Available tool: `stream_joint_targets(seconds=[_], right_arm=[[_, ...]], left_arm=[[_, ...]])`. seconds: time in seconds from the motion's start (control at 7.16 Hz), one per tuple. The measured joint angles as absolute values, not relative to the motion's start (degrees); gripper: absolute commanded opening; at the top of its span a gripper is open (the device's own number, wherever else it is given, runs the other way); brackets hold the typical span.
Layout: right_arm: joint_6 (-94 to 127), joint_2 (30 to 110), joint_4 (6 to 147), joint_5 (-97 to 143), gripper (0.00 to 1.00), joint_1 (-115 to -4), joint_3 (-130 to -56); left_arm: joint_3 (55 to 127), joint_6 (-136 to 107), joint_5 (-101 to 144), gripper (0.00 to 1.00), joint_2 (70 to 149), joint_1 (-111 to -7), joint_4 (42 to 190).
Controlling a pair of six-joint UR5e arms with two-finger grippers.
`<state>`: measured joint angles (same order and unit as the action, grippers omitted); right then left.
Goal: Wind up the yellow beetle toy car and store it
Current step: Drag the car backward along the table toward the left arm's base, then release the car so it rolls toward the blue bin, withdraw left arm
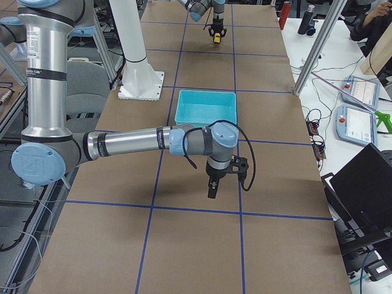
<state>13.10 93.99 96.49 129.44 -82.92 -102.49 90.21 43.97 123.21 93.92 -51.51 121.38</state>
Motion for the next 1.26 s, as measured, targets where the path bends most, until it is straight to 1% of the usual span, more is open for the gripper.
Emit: stream_joint_targets(seconds=[0.28, 0.42, 1.26], right_arm=[[13.1, 94.0, 96.5, 129.4, 1.0, -82.9, -102.5], [13.1, 94.0, 96.5, 129.4, 1.0, -82.9, -102.5], [13.1, 94.0, 96.4, 129.4, 1.0, -82.9, -102.5]], left_arm=[[90.2, 44.0, 123.2, 0.02, 93.9, -51.6, 121.3], [90.1, 44.0, 123.1, 0.99, 93.9, -51.6, 121.3], [89.8, 43.9, 123.0, 1.0, 94.0, -51.9, 121.4]])
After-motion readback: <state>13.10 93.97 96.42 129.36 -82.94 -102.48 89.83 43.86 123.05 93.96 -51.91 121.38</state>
